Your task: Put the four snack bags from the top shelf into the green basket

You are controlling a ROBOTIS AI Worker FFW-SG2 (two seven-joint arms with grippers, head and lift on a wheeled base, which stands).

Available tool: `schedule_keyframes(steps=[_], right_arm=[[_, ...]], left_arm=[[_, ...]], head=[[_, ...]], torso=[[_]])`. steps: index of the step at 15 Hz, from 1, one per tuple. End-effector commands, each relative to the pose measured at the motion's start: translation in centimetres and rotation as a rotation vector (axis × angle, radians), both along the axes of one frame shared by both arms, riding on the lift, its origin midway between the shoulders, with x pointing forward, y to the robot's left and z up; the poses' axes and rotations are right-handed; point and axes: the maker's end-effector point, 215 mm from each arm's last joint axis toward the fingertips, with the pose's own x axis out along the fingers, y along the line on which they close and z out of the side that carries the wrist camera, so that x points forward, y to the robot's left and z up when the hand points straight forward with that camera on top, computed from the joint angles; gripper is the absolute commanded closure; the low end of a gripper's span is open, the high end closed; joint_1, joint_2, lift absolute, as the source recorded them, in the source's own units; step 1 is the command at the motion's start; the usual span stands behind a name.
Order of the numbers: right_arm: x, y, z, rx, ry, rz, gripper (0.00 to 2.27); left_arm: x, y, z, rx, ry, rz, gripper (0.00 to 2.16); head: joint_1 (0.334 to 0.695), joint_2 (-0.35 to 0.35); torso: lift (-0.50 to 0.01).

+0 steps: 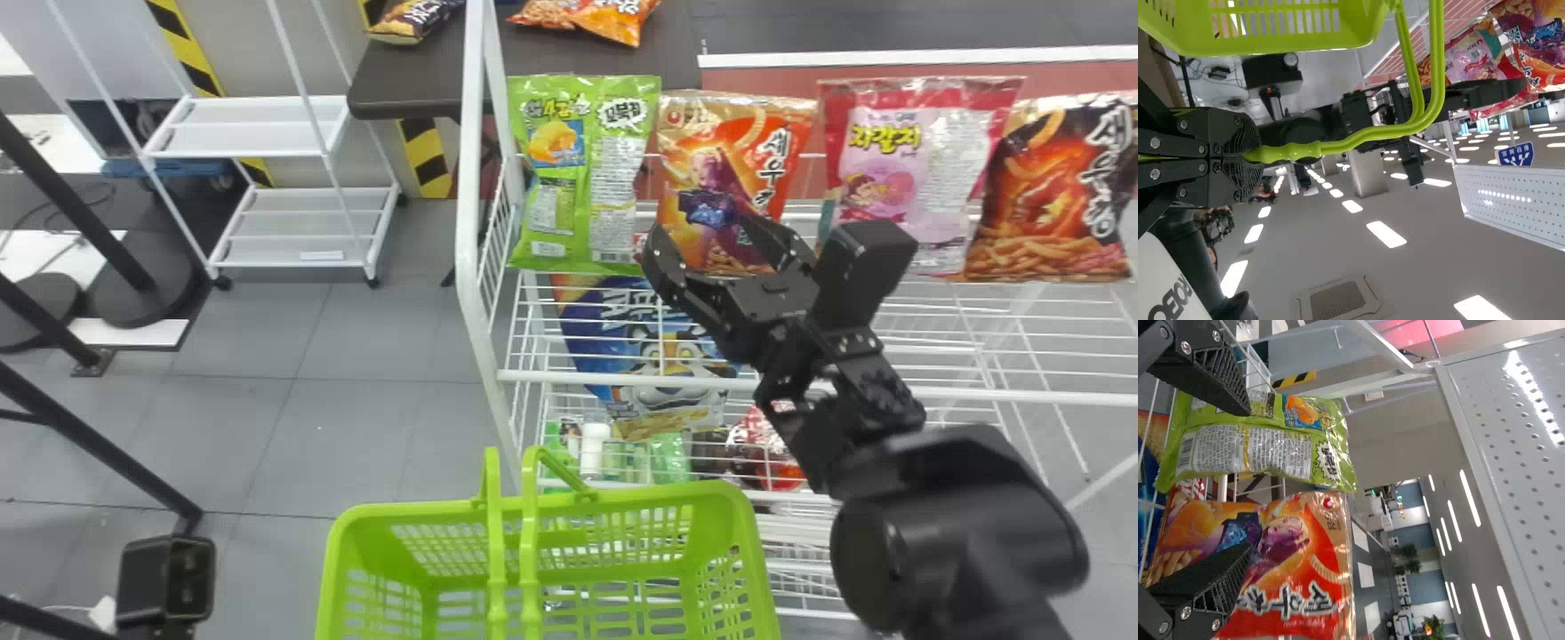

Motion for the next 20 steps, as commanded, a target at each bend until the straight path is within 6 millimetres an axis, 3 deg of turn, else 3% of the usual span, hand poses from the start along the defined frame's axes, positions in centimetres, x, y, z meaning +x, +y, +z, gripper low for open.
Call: schedule_keyframes(steps=[1,3,6,9,11,12,14,17,20], right_arm=[[2.6,2.5,-0.5,-0.007,0.02,0.04,0.11],[3.9,4.3,-1.1,-0.022,0.039,0.066,0.11],[5.5,5.5,-2.4,-0.062,0.062,0.11,0.2],[6.1,6.7,-3.1,-0.107,0.076,0.147,0.91],[6.5,7.0,-3.5,-0.131,0.102,0.16,1.79],[6.4,7.0,-4.0,-0.139,0.118,0.164,2.11],[6.3,7.0,-4.4,-0.158,0.125,0.167,2.25],[6.2,7.2,-4.3,-0.17,0.117,0.173,2.25],[4.8,7.8,-2.3,-0.174,0.065,0.178,2.25]], left_arm=[[-0.1,0.0,0.2,-0.013,0.001,0.0,2.13],[-0.1,0.0,0.3,-0.013,-0.001,0.0,2.13],[0.1,0.2,0.2,-0.012,-0.001,0.005,2.13],[0.3,0.4,0.1,-0.013,0.001,0.01,2.13],[0.3,0.4,0.0,-0.015,0.003,0.011,2.13],[0.3,0.4,-0.1,-0.016,0.006,0.012,2.13],[0.4,0.6,-0.1,-0.013,0.006,0.017,2.13],[0.3,0.7,-0.2,-0.011,0.009,0.02,2.13],[0.1,1.1,-0.4,-0.005,0.018,0.029,2.13]], head=[[0.695,0.133],[0.695,0.156],[0.695,0.193],[0.695,0.207],[0.695,0.22],[0.695,0.223],[0.695,0.226],[0.695,0.229],[0.695,0.24]], torso=[[0.0],[0.0],[0.0],[0.0],[0.0],[0.0],[0.0],[0.0],[0.0]])
